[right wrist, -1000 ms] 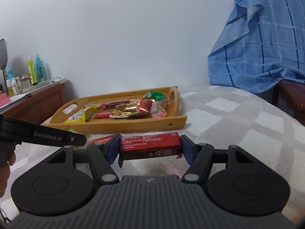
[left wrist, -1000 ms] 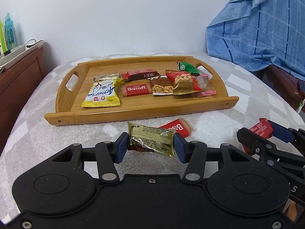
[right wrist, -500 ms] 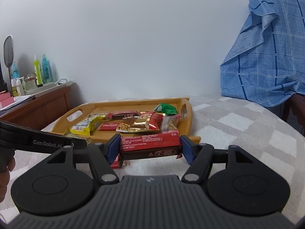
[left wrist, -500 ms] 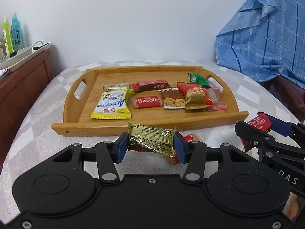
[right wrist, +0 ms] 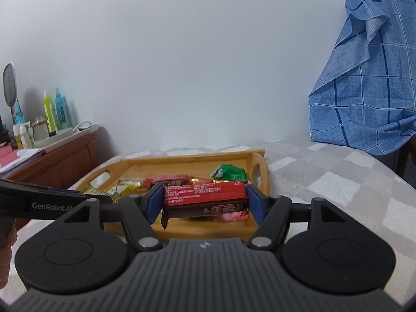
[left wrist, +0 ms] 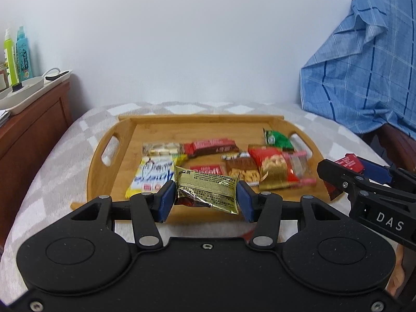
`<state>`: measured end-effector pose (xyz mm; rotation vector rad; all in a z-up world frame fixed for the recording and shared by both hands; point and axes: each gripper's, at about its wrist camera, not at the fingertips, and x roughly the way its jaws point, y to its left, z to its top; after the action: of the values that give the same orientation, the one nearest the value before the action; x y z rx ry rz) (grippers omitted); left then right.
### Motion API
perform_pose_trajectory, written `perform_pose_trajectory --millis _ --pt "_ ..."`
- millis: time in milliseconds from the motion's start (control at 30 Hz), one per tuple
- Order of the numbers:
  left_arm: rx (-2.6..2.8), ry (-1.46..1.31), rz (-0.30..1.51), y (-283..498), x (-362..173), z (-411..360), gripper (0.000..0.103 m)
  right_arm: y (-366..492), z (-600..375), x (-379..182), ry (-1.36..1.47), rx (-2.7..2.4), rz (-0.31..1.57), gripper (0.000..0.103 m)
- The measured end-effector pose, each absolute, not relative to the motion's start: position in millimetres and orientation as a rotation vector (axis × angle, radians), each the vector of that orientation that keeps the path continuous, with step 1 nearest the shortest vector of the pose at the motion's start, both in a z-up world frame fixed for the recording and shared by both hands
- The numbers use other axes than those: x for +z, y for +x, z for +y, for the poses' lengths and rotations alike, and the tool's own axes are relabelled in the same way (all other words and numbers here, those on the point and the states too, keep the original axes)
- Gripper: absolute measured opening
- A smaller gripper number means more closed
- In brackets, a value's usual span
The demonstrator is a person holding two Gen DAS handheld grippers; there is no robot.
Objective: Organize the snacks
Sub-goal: 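Carry the gold bar and red chocolate bar over the tray and lower them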
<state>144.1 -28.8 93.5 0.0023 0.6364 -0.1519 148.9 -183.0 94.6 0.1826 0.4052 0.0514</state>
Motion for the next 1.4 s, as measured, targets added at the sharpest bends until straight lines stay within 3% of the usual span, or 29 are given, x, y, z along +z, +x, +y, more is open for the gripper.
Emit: perform_pose_trajectory --millis 500,933,1400 --pt "-0.148 -0.123 0.637 238 105 -28 0.050 243 -218 98 0.201 0.066 0.423 0.069" --pt "-0.111 -0.156 0.687 321 71 -41 0.050 319 -225 73 0.213 0.110 0.517 0.069" --pt "-0.084 -0.142 0.746 357 38 -55 0.051 354 -233 53 0.250 0.102 0.585 0.069"
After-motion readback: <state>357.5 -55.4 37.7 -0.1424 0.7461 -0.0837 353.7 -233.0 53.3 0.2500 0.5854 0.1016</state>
